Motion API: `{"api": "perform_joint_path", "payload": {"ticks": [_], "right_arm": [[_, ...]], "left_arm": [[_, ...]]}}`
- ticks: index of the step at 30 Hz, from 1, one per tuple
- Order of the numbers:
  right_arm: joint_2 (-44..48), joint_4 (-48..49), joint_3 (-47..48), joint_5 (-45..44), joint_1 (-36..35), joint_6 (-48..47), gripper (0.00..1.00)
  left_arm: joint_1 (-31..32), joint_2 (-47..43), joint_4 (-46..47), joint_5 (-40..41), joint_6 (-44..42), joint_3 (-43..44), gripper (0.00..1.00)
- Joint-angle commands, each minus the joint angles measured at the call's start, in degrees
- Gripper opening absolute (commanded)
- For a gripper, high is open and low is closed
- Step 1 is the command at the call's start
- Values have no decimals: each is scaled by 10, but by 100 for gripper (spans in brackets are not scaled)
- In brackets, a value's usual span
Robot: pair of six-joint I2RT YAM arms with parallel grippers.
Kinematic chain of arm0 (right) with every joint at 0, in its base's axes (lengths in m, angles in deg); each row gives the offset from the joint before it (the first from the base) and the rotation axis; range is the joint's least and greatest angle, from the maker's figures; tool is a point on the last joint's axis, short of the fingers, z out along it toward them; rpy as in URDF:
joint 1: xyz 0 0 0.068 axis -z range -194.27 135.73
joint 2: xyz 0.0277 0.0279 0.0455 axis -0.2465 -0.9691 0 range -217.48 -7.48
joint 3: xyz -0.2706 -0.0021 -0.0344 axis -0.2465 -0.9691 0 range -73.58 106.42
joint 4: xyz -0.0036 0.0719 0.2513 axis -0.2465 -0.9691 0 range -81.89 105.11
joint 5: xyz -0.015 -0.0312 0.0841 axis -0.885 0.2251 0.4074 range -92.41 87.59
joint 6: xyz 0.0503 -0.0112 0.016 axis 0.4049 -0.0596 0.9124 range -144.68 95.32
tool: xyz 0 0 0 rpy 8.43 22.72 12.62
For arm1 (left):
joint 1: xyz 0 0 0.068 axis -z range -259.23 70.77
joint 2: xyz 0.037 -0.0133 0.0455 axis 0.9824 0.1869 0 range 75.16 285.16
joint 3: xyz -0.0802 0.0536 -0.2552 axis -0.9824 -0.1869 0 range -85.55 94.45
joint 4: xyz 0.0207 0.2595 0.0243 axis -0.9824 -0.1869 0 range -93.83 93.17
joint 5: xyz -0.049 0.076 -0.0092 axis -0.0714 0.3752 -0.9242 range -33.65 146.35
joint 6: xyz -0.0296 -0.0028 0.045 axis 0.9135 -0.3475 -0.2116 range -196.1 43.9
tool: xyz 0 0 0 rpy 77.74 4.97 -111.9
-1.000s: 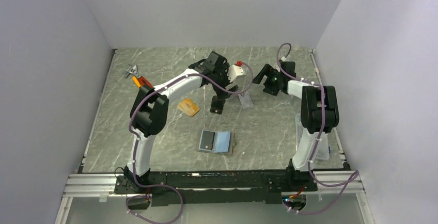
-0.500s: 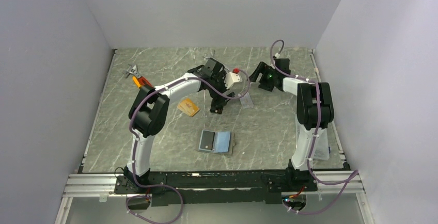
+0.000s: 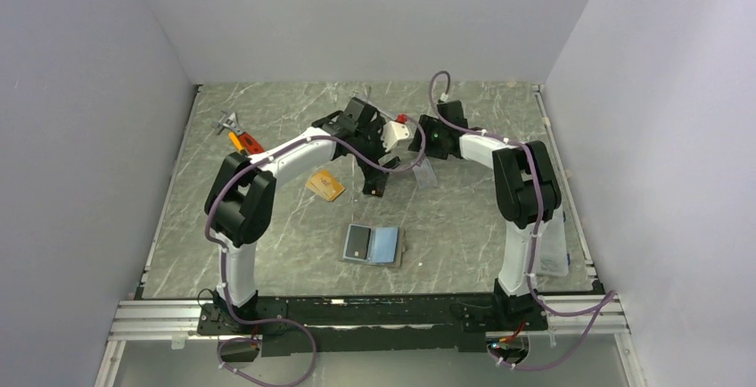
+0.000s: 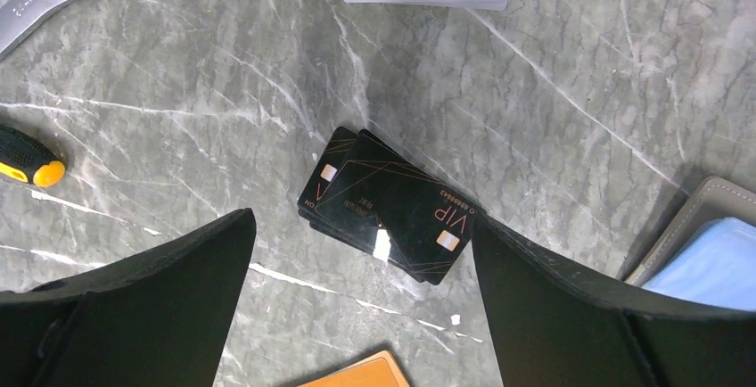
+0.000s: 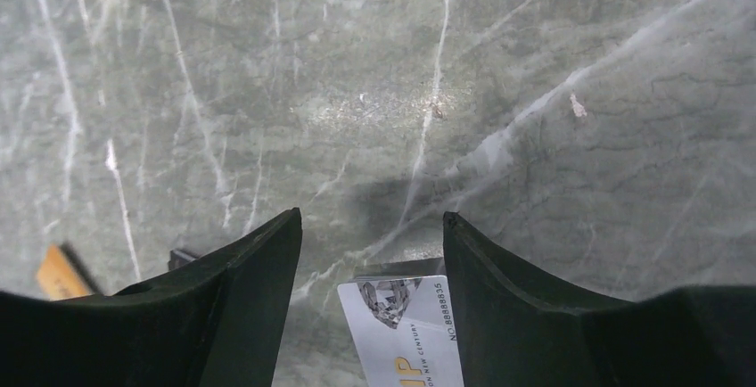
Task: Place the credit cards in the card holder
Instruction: Move the credit card to the center of the board.
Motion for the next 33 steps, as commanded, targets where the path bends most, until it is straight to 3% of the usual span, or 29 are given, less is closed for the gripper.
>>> {"api": "perform_joint_path", "payload": {"ticks": [1, 12, 24, 29, 33], "right_arm": [[-14, -120, 1, -144, -29, -13, 61], [-8, -179, 39, -283, -68, -14, 58], [-35, -214, 44, -288, -114, 15, 52], [-27, -218, 14, -293, -129, 47, 43], [-4, -214, -22, -306, -139, 71, 42]], "left_arm": [[-2, -37, 16, -17, -5, -16, 97], [-5, -62, 18, -17, -7, -45, 97], [-12, -76, 22, -21, -6, -60, 97], [-13, -85, 22, -22, -8, -67, 97], [-13, -92, 23, -25, -7, -73, 97]]}}
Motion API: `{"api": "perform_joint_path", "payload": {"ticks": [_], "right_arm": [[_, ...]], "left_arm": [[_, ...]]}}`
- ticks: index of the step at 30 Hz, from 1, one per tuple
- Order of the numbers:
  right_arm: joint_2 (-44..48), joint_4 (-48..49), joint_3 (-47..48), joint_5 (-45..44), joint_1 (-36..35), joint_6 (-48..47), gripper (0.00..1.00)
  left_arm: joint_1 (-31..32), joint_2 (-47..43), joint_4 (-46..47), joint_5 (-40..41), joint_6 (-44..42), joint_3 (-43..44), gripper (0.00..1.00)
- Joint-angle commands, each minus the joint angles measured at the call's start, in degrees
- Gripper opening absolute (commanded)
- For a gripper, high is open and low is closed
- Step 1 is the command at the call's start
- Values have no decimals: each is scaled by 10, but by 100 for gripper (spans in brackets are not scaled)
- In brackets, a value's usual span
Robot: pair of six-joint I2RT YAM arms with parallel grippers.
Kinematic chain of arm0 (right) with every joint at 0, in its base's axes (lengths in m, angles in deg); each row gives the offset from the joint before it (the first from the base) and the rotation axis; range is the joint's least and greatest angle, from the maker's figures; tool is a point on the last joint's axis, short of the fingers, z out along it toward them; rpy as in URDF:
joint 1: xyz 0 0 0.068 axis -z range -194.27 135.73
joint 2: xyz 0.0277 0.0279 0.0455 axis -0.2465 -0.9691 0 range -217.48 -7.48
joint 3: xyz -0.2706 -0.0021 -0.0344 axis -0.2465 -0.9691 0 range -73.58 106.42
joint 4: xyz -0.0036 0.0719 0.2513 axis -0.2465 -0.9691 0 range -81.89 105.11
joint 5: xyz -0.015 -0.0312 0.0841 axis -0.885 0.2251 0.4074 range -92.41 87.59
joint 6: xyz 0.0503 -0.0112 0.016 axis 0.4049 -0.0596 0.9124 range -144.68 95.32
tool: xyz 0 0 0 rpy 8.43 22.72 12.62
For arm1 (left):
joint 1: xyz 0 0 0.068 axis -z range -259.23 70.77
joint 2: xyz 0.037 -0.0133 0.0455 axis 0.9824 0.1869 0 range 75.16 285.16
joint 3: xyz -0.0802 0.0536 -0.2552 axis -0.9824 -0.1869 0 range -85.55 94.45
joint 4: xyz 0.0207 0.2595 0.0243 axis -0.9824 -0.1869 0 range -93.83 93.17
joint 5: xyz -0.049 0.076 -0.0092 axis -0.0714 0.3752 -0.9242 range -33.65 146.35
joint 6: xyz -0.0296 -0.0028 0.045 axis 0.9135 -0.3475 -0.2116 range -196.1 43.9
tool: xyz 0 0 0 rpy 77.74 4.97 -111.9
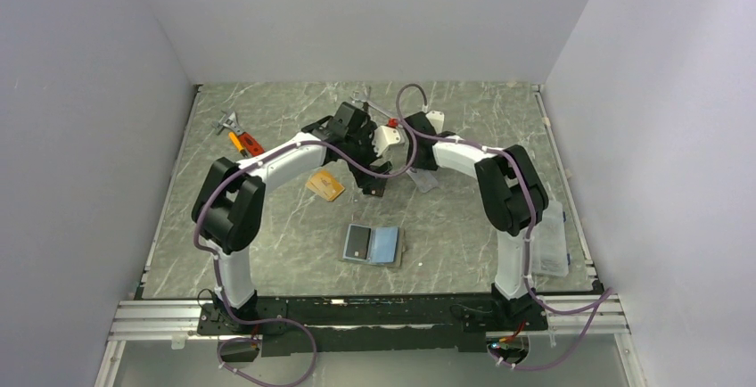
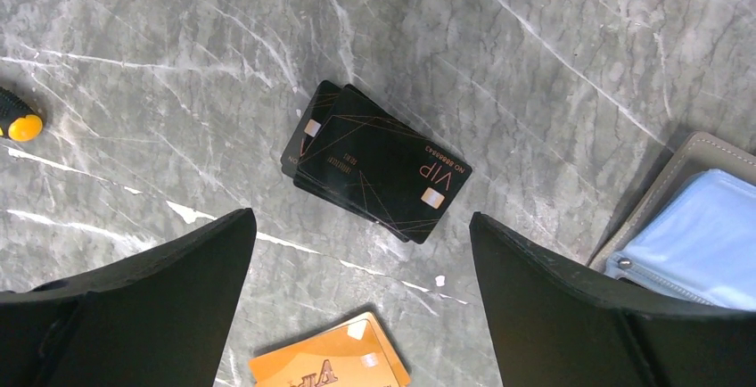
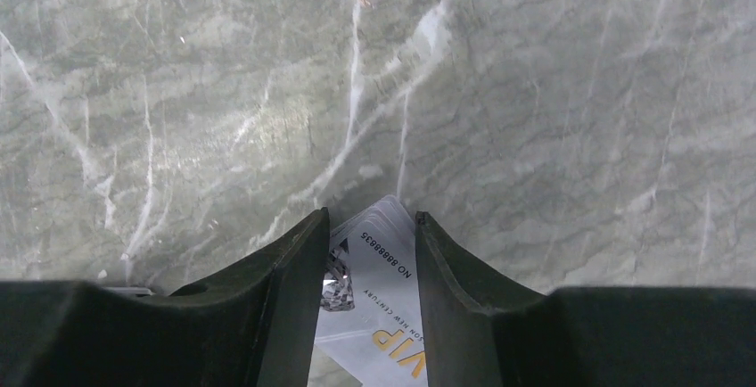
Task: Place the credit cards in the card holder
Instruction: Move the credit card to the center of the board.
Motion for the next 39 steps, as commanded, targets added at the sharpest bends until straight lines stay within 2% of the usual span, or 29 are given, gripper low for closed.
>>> {"api": "perform_joint_path", "payload": {"ticks": [1, 9, 12, 14, 17, 21, 27, 36, 39], "right_arm": [[3, -61, -62, 10, -14, 43, 42], [36, -60, -101, 33, -35, 84, 42], [41, -68, -97, 43, -35, 93, 46], [44, -76, -82, 38, -31, 86, 51], [53, -85, -55, 51, -2, 70, 59], [89, -50, -68, 136, 62, 51, 60], [108, -4, -128, 203, 98, 53, 54], [132, 69, -237, 254, 104, 100, 30], [151, 92, -277, 265, 103, 122, 26]], "left_arm": [[-2, -42, 10, -21, -3, -5, 97], [-2, -50, 9, -28, -2, -9, 96], [-2, -52, 9, -29, -1, -11, 95], [-2, -52, 9, -31, 1, -11, 95], [-1, -50, 12, -38, 6, -12, 96], [5, -46, 21, -41, 6, -16, 95], [22, -23, 20, -30, -3, -1, 95], [35, -12, 20, -14, -19, 14, 95], [41, -1, 20, -4, -27, 22, 95]]}}
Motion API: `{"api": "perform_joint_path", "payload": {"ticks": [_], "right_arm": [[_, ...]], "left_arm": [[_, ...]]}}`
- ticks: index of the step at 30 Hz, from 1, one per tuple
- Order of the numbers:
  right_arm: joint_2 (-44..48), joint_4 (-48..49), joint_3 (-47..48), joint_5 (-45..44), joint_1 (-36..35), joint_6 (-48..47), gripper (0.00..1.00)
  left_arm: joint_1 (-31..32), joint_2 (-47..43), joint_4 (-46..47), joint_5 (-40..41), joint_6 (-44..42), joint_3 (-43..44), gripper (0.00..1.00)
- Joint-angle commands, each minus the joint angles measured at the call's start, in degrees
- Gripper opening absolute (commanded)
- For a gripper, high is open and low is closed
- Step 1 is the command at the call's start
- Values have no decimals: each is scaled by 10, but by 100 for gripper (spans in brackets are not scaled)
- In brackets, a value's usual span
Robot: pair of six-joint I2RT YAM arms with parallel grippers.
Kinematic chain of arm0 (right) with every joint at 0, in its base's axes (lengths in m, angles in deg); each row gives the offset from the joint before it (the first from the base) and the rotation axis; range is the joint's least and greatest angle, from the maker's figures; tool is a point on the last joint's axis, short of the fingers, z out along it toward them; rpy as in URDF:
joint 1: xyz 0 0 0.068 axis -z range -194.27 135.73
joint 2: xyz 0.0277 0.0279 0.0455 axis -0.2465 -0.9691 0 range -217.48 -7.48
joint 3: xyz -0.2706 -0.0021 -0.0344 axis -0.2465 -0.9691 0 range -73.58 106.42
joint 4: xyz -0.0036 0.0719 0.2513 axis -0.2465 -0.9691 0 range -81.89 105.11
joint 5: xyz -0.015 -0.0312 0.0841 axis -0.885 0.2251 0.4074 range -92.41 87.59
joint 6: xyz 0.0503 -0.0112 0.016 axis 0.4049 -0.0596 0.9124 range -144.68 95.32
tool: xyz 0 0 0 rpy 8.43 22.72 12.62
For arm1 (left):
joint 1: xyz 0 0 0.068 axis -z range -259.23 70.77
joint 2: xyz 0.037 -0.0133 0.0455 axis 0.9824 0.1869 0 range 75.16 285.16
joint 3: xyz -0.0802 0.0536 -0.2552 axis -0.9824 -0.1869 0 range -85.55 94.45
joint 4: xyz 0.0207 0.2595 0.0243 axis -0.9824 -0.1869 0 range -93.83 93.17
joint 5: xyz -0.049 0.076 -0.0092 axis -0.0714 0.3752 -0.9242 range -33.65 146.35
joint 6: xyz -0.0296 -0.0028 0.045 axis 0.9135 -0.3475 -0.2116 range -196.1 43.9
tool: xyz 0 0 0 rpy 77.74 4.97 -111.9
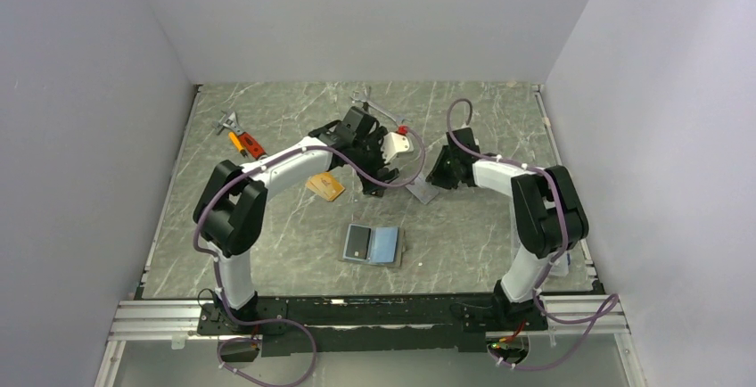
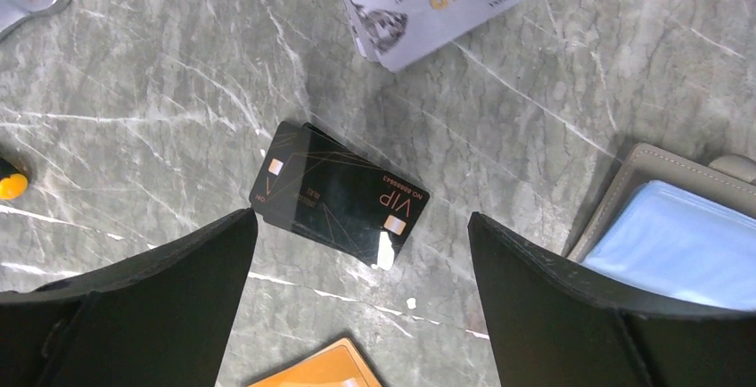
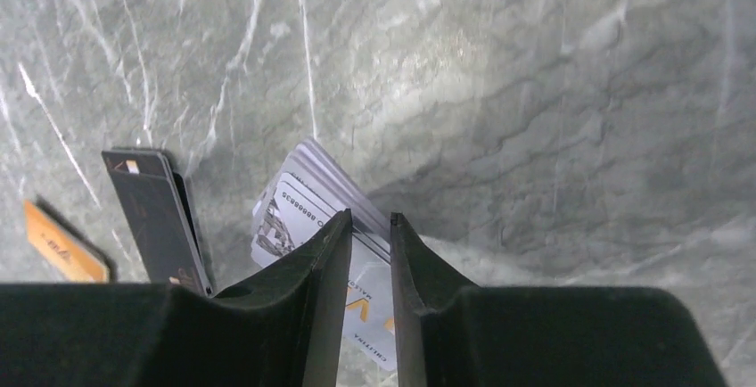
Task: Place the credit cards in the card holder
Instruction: Move the credit card to the center of the board, then pick up the credit card from the center of the board.
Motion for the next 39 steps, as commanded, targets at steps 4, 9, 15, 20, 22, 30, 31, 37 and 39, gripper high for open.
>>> {"api": "perform_joint_path", "payload": {"ticks": [4, 9, 15, 20, 22, 30, 31, 37, 39], "right_arm": [[38, 7, -108, 34, -10, 59, 24], [79, -3, -127, 19, -11, 80, 22], [92, -10, -114, 16, 8, 68, 26], [82, 81, -133, 111, 52, 61, 39], [66, 125, -138, 160, 65, 57, 45], [44, 248, -181, 272, 84, 69, 50], [44, 254, -185, 277, 85, 69, 50], [33, 261, -201, 278, 85, 63, 50], [27, 272, -210, 280, 86, 69, 49]], "left_arm": [[13, 27, 14, 13, -27, 45, 95], [20, 42, 7, 18, -34, 65, 95], [36, 59, 15, 30, -55, 73, 95], [55, 78, 33, 46, -97, 70, 96], [61, 85, 47, 57, -114, 64, 96], [72, 112, 62, 95, -132, 71, 95], [72, 113, 63, 96, -129, 71, 95], [74, 119, 69, 91, -129, 80, 95], [78, 123, 83, 105, -140, 77, 95]]}}
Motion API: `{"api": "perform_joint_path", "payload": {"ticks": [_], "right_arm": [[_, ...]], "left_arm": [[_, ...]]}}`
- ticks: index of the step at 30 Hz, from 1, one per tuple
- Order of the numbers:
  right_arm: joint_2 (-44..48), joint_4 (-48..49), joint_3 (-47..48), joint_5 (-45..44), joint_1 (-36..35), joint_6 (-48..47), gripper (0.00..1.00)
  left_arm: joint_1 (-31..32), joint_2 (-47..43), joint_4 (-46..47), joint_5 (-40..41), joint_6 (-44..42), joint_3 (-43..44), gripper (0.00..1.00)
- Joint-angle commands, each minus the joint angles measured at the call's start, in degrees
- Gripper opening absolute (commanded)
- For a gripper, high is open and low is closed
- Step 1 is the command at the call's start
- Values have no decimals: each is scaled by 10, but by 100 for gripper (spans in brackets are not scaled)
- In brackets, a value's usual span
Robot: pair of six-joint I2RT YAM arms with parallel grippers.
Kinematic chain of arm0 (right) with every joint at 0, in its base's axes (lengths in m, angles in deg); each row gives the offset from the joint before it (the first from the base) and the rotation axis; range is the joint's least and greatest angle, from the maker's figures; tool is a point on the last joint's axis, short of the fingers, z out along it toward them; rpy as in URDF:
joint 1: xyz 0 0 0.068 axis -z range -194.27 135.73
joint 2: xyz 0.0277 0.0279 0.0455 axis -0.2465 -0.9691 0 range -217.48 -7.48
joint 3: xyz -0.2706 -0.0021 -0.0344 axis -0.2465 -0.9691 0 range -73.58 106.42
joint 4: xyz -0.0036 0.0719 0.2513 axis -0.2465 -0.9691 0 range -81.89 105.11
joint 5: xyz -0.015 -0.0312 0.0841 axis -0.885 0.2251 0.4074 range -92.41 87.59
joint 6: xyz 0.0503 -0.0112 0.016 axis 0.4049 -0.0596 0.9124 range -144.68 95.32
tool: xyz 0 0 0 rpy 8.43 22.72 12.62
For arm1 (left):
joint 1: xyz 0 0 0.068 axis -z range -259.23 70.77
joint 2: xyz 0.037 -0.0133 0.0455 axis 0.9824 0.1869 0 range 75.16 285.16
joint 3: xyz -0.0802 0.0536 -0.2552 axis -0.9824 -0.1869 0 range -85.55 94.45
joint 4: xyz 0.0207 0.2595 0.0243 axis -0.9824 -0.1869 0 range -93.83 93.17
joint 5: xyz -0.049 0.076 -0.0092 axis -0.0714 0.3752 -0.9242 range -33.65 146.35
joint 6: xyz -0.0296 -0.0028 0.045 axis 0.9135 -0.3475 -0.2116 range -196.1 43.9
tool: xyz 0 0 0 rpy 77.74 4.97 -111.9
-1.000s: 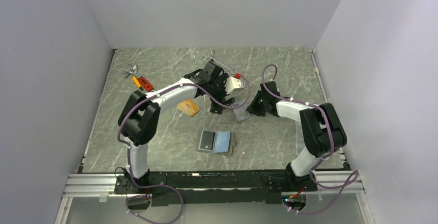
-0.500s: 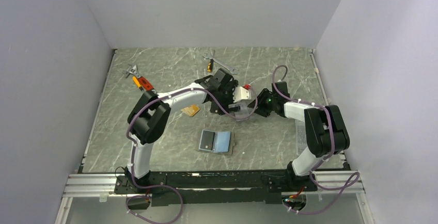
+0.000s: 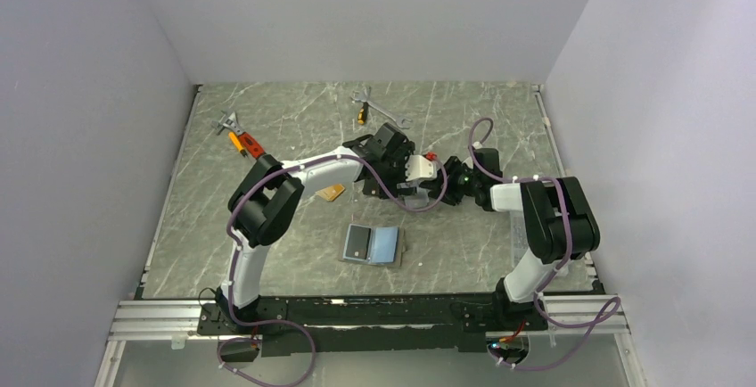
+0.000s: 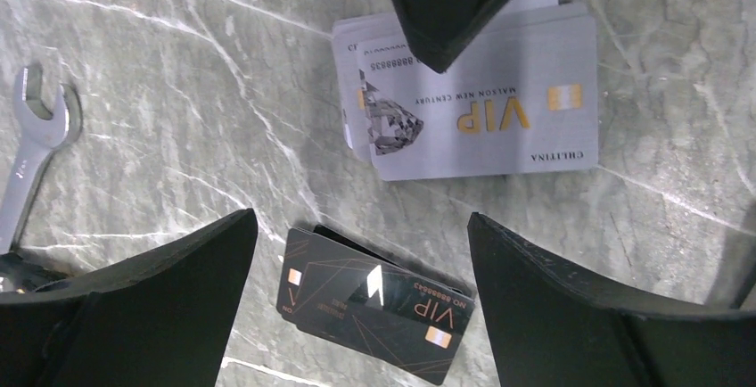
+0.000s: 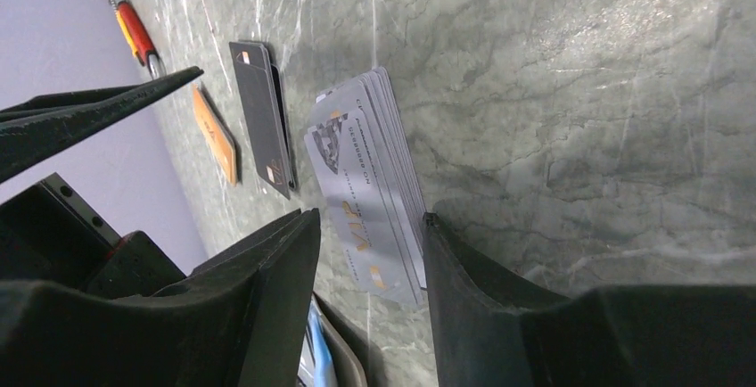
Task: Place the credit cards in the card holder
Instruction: Pick up the credit card from the center of the board.
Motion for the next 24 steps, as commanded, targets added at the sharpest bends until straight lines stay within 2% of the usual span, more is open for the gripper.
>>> {"api": "perform_joint_path", "payload": {"ticks": [1, 10, 17, 24], "right_arm": [[-21, 26, -30, 6, 1, 3, 49], [12, 54, -84, -9, -9, 32, 47], [20, -12, -36, -52, -8, -6, 48], [-8, -20, -2, -62, -6, -26, 48]], "left_arm": [[8, 12, 36, 13, -19, 24, 95], [13, 22, 28, 14, -20, 29, 95], [12, 10, 25, 17, -30, 30, 96], [10, 5, 11, 8, -29, 49, 96]]}}
